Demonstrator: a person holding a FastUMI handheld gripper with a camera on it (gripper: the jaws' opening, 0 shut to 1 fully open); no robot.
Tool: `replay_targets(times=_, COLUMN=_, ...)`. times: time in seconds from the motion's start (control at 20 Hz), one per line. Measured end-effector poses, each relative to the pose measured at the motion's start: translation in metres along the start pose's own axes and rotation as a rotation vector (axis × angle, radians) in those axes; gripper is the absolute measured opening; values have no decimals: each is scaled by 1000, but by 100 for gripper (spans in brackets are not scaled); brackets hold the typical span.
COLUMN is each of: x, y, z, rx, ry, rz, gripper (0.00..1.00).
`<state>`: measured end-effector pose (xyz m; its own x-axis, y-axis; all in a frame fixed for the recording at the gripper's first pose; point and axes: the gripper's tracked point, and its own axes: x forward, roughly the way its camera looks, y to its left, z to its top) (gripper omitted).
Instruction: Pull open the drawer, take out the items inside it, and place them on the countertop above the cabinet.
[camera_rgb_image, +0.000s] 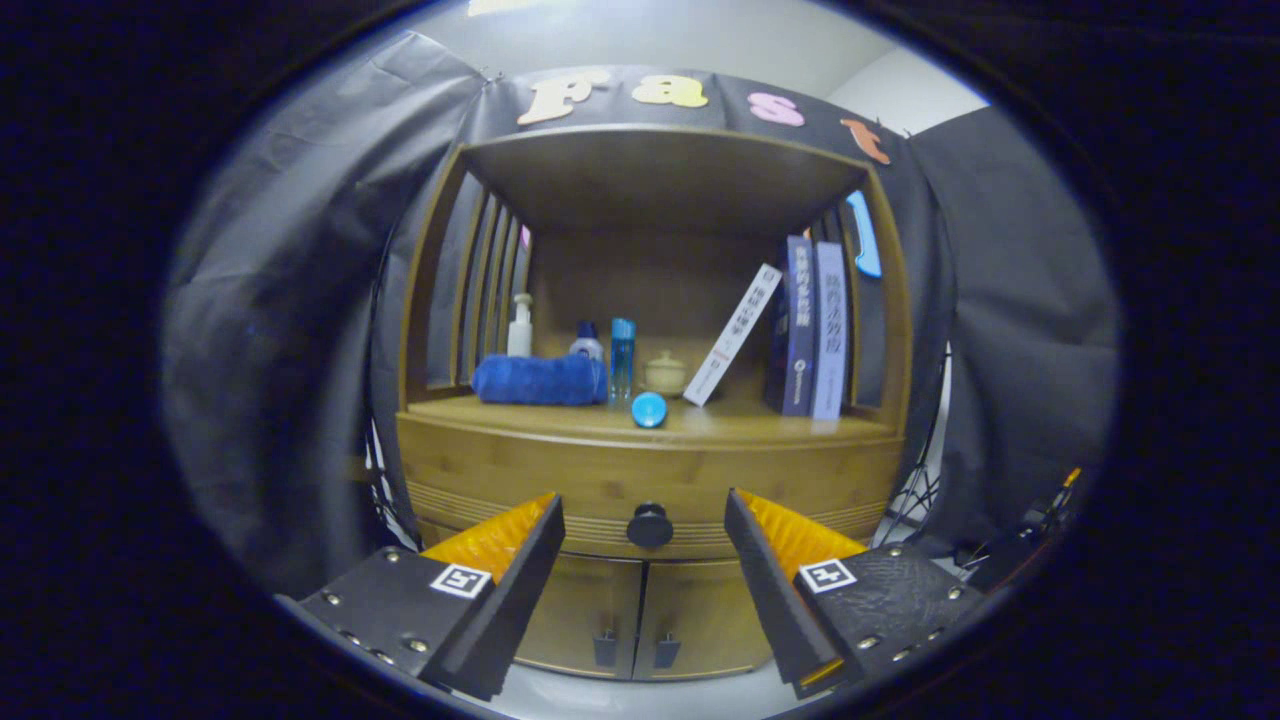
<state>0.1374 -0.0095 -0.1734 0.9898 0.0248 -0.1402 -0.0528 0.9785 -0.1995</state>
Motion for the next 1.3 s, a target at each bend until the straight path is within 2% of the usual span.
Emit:
replay_targets(times=0.3, x=-96, y=9, z=84, rx=4, ry=-41, rz=33, gripper=96)
replay_targets(times=0.5, x=-144, y=16, z=127, rx=2, ry=-31, rz=73, gripper=96)
replay_targets(times=0.65, x=-170, y=5, z=148, rx=35, ry=-26, rz=63, gripper=97)
replay_targets(times=0.85, x=-184, y=-7, z=170, rx=123, ry=-49, rz=43, gripper=96)
replay_targets(times=1.3, x=-191, y=-12, z=157, rx=131, ry=-3, rz=51, gripper=97)
